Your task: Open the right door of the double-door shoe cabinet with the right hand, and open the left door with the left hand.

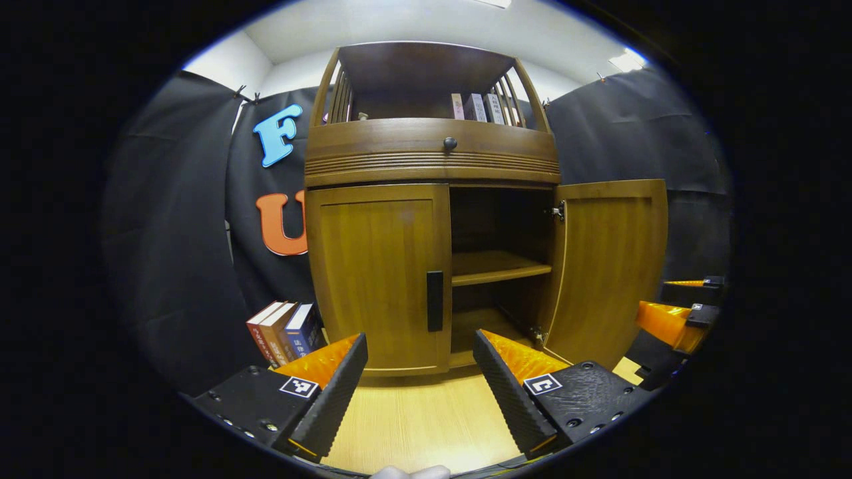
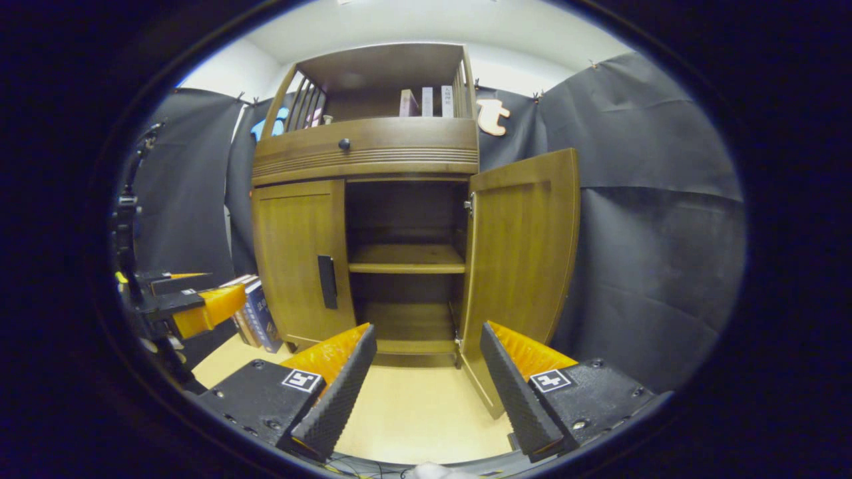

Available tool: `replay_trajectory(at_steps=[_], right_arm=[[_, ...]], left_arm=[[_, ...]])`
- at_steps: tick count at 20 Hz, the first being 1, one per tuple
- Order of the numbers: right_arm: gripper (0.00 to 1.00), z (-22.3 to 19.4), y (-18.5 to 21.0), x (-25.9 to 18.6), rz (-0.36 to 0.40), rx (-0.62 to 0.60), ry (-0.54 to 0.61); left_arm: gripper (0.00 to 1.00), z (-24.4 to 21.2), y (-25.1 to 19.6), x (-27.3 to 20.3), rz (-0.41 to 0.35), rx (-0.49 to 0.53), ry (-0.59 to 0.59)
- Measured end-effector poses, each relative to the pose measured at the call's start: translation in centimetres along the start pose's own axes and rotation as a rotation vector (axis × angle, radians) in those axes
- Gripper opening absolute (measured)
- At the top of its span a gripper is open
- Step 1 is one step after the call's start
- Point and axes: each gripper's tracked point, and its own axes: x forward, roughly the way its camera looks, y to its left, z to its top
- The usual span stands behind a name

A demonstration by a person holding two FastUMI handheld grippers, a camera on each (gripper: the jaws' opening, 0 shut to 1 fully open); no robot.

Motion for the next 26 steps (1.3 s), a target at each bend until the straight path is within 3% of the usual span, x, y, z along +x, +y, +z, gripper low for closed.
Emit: replay_trajectory(at_steps=[4,10,15,16,17,19,20,21,22,25,26], right_arm=[[0.99,1.5,-0.2,0.7,-0.05,-0.003,-0.015],[0.98,2.8,0.4,0.3,-0.054,-0.014,-0.001],[0.99,2.3,0.3,0.3,-0.062,-0.049,0.027],[0.99,2.2,0.5,0.2,-0.056,-0.05,0.03],[1.0,2.0,0.4,0.1,-0.053,-0.051,0.03],[0.99,1.6,0.3,0.1,-0.052,-0.06,0.035],[0.99,1.4,0.3,0.0,-0.053,-0.062,0.04],[0.99,0.9,0.2,-0.2,-0.055,-0.061,0.046],[0.99,0.5,0.0,-0.4,-0.056,-0.058,0.054],[1.0,-0.4,-0.4,-1.3,-0.055,-0.048,0.064],[0.99,-0.4,-0.5,-1.4,-0.056,-0.046,0.064]], left_arm=[[0.96,0.9,-0.2,6.4,-0.001,-0.019,-0.039],[0.96,-1.5,-1.5,16.3,-0.008,-0.034,-0.012],[0.96,-2.8,-2.0,21.6,0.016,-0.047,-0.001],[1.0,-3.1,-2.2,22.2,0.022,-0.049,0.001],[0.82,-3.3,-2.2,22.8,0.029,-0.046,-0.002],[0.67,-3.6,-1.9,23.8,0.035,-0.044,-0.008],[0.74,-3.9,-1.9,24.1,0.032,-0.05,-0.005],[0.6,-3.8,-2.0,24.3,0.03,-0.057,-0.018],[0.75,-3.6,-2.1,24.1,0.024,-0.047,-0.027],[0.39,-4.1,-1.6,23.4,0.037,-0.03,-0.033],[0.2,-3.8,-1.6,23.5,0.027,-0.027,-0.044]])
